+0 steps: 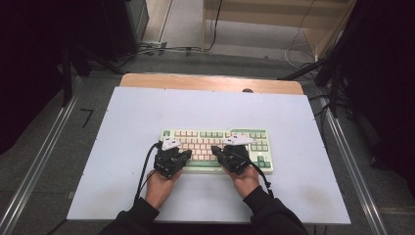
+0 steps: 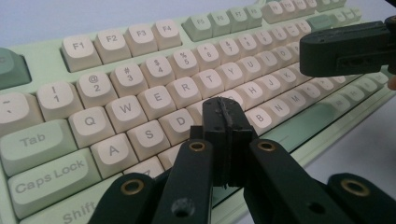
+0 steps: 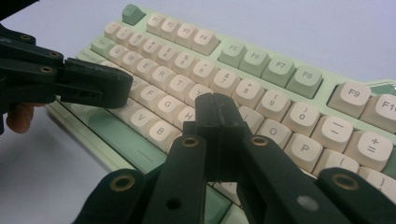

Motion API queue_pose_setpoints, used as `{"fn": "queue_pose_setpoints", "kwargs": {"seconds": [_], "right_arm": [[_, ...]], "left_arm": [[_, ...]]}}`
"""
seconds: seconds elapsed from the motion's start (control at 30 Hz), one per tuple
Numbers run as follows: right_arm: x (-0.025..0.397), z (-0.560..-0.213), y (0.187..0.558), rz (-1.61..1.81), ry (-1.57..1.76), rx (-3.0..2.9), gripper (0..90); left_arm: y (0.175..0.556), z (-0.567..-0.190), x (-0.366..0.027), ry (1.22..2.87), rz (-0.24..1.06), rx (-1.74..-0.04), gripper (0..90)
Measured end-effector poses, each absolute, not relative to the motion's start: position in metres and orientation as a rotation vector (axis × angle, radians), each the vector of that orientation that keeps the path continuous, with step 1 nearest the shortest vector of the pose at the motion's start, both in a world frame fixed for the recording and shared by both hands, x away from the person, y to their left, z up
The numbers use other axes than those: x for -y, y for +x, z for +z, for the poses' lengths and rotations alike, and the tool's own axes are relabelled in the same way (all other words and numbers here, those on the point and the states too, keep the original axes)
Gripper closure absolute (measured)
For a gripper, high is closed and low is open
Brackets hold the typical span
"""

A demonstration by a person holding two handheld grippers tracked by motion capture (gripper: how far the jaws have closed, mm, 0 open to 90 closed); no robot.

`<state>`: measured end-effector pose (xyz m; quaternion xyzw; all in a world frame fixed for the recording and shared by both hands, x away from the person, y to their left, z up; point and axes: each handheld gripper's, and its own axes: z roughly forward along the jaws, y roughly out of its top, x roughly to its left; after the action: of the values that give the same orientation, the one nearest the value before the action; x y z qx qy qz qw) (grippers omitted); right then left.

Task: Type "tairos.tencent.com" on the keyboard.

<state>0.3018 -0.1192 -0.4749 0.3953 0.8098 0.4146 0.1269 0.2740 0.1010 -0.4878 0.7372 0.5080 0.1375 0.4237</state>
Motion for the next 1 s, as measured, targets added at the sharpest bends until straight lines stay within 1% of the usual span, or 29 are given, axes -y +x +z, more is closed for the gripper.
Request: {"fn": "queue_pose_setpoints", "kwargs": {"seconds": [0.6,1.0], "right_arm": [[0.118,-0.476,0.301,1.199,1.145,-2.366,88.0],[0.117,-0.477,0.301,1.197,1.145,-2.369,88.0]], "left_arm": [[0.291,-0.483,-0.114,1.769,0.411,-1.329,90.0],[0.304,-0.490,-0.110,1.779,0.422,-1.360,90.0]]}}
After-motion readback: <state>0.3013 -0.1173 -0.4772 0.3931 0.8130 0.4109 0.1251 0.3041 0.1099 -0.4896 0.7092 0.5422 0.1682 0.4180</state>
